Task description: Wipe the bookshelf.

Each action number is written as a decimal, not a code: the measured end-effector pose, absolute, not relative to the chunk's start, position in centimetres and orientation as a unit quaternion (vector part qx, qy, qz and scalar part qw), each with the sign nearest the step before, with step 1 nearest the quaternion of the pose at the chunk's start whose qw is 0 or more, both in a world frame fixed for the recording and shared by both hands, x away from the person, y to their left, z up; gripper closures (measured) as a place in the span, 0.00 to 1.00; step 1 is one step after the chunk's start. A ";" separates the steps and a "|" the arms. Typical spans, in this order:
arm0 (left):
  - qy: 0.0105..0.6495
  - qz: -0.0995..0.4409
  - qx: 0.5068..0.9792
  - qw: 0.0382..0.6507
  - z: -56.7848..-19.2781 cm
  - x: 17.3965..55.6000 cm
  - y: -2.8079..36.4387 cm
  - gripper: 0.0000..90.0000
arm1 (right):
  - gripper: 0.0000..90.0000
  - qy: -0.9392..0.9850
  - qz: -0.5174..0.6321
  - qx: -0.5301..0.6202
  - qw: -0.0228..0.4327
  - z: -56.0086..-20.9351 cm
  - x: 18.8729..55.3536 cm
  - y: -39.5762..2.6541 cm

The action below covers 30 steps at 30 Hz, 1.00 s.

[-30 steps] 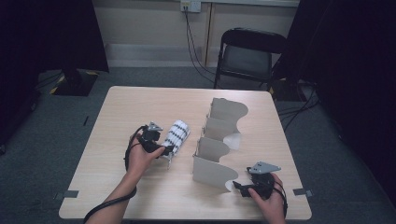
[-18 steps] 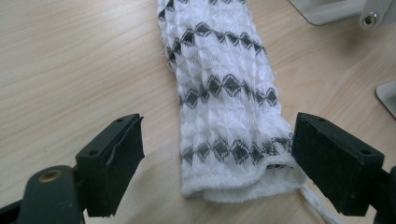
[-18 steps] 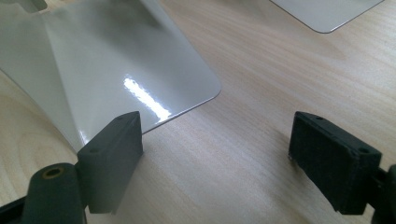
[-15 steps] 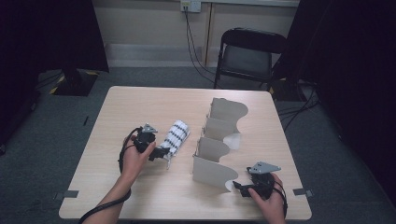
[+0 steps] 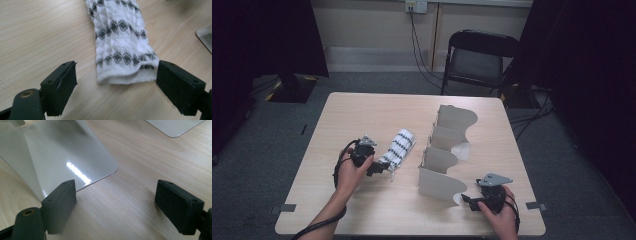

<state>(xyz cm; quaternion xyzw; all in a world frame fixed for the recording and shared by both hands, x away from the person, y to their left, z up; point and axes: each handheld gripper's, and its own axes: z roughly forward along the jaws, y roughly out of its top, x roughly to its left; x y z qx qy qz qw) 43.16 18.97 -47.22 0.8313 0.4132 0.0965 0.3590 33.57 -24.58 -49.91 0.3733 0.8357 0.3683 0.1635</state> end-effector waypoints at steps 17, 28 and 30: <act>0.414 0.095 0.834 0.353 -47.7 42.3 20.5 0.18 | 0.18 0.836 0.368 0.374 0.163 -49.9 33.6 -24.6; 0.411 0.096 0.835 0.353 -48.0 41.8 21.3 0.18 | 0.18 0.836 0.368 0.374 0.163 -49.9 33.6 -24.6; 0.411 0.095 0.835 0.353 -48.0 41.7 21.4 0.19 | 0.18 0.836 0.368 0.373 0.164 -49.9 33.6 -24.6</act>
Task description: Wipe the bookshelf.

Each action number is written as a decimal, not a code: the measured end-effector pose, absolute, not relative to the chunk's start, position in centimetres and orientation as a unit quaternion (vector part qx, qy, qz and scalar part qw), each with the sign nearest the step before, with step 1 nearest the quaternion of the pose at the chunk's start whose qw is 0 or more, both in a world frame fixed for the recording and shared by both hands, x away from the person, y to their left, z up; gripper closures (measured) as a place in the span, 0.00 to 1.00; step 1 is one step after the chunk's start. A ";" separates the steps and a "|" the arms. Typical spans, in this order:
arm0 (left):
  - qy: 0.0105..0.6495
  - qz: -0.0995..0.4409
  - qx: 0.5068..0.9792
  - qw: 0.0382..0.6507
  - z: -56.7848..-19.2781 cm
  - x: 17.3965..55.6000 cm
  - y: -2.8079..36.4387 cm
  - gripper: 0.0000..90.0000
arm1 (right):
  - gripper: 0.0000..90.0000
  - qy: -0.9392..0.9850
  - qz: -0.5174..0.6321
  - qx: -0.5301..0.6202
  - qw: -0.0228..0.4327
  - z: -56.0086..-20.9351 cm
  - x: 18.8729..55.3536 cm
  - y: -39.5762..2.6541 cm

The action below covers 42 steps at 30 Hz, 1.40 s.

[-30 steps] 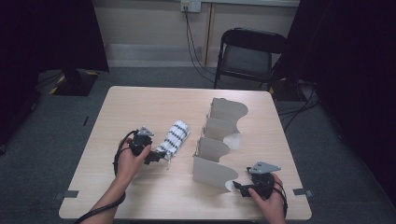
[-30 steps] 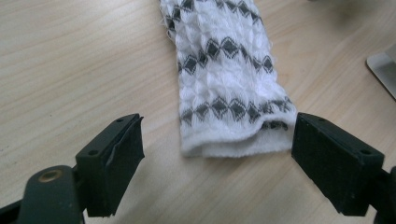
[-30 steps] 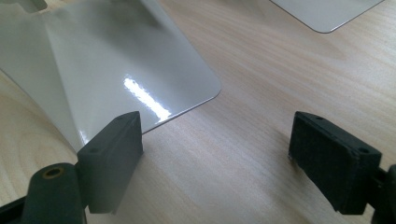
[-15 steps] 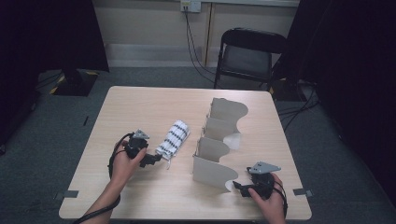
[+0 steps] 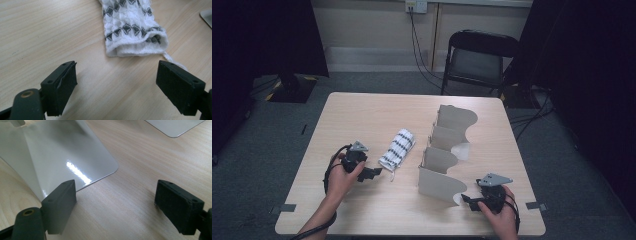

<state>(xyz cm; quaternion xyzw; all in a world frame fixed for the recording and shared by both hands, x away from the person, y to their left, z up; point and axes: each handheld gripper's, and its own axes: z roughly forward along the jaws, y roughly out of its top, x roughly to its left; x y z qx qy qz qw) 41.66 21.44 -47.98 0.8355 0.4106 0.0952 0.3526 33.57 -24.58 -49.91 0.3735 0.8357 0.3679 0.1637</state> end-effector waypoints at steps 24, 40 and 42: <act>0.415 0.090 0.835 0.352 -48.0 40.2 23.6 0.18 | 0.18 0.836 0.368 0.373 0.163 -49.9 33.6 -24.6; 0.407 0.091 0.840 0.348 -48.0 39.3 24.5 0.18 | 0.18 0.836 0.368 0.374 0.163 -49.9 33.6 -24.6; 0.406 0.092 0.840 0.348 -48.0 39.2 24.7 0.18 | 0.18 0.836 0.368 0.373 0.163 -49.9 33.6 -24.6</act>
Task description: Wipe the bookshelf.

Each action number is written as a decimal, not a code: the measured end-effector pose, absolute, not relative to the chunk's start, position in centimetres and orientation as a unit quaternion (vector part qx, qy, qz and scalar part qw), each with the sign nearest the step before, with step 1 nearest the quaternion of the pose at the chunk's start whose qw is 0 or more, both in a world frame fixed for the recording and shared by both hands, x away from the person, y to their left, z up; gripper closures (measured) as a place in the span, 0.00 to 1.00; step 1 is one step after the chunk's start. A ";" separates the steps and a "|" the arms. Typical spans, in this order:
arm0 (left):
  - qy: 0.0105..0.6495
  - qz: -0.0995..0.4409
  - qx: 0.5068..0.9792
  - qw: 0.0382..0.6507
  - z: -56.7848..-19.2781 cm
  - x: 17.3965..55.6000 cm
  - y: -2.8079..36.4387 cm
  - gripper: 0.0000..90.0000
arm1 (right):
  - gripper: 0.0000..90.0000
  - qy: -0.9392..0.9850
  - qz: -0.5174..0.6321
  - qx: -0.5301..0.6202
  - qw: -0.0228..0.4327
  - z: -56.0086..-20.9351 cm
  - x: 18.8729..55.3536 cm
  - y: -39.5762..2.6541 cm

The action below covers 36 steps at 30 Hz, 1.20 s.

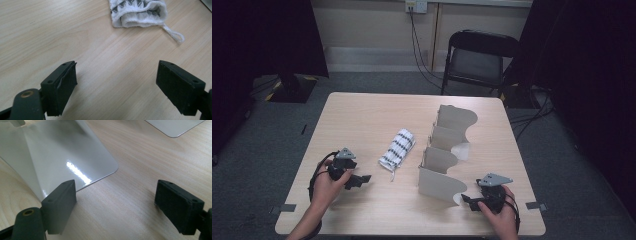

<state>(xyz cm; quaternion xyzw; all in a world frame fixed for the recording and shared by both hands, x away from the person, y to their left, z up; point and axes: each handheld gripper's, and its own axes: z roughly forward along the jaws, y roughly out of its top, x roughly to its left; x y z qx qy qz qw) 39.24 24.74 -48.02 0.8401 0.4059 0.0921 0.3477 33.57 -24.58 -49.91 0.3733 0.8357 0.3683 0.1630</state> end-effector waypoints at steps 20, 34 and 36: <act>0.398 0.091 0.846 0.343 -48.4 38.2 25.9 0.18 | 0.18 0.836 0.369 0.373 0.163 -49.9 33.6 -24.6; 0.395 0.088 0.847 0.344 -48.4 37.8 27.2 0.19 | 0.18 0.836 0.368 0.374 0.162 -49.9 33.6 -24.6; 0.395 0.089 0.848 0.342 -48.5 37.7 27.4 0.19 | 0.18 0.836 0.368 0.374 0.162 -49.9 33.6 -24.6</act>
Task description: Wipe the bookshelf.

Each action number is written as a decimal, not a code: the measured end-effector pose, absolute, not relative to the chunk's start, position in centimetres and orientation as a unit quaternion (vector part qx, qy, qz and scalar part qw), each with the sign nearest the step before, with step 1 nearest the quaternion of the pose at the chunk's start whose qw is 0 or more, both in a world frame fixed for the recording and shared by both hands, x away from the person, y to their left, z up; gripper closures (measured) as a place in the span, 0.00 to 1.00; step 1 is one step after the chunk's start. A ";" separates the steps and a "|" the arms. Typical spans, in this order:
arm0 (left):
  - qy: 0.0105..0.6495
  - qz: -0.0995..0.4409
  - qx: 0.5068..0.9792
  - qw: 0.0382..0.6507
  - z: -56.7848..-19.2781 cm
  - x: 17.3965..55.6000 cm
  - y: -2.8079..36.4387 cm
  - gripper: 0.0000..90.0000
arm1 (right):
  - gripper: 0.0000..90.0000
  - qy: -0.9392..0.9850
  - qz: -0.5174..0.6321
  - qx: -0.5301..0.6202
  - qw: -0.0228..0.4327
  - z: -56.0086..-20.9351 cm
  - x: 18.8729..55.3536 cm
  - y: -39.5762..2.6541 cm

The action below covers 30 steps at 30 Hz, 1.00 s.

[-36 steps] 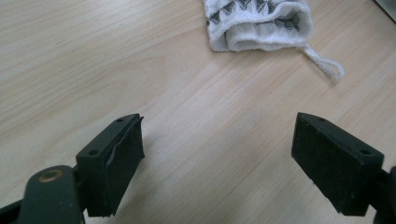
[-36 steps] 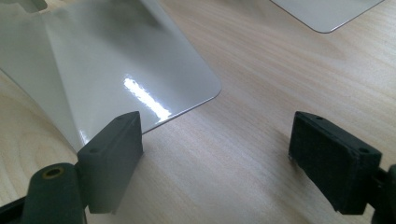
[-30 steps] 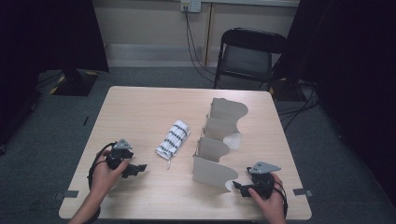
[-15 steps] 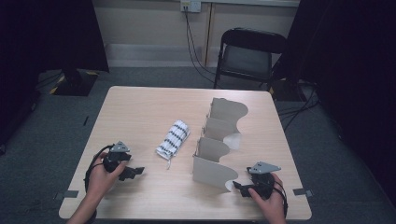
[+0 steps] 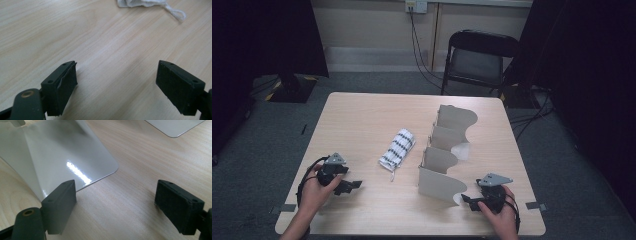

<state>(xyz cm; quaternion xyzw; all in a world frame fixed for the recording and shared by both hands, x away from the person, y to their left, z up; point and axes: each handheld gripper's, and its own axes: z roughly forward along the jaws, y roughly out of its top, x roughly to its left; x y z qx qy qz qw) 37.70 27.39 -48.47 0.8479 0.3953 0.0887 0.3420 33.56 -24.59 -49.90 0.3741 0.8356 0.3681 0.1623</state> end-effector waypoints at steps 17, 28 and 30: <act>0.357 0.113 0.859 0.350 -49.2 37.0 28.1 0.18 | 0.18 0.836 0.368 0.373 0.163 -49.9 33.6 -24.6; 0.344 0.131 0.860 0.353 -49.5 36.6 28.0 0.16 | 0.18 0.836 0.369 0.373 0.163 -49.9 33.6 -24.6; 0.343 0.133 0.859 0.356 -49.6 36.5 28.0 0.16 | 0.18 0.836 0.369 0.373 0.163 -49.9 33.6 -24.6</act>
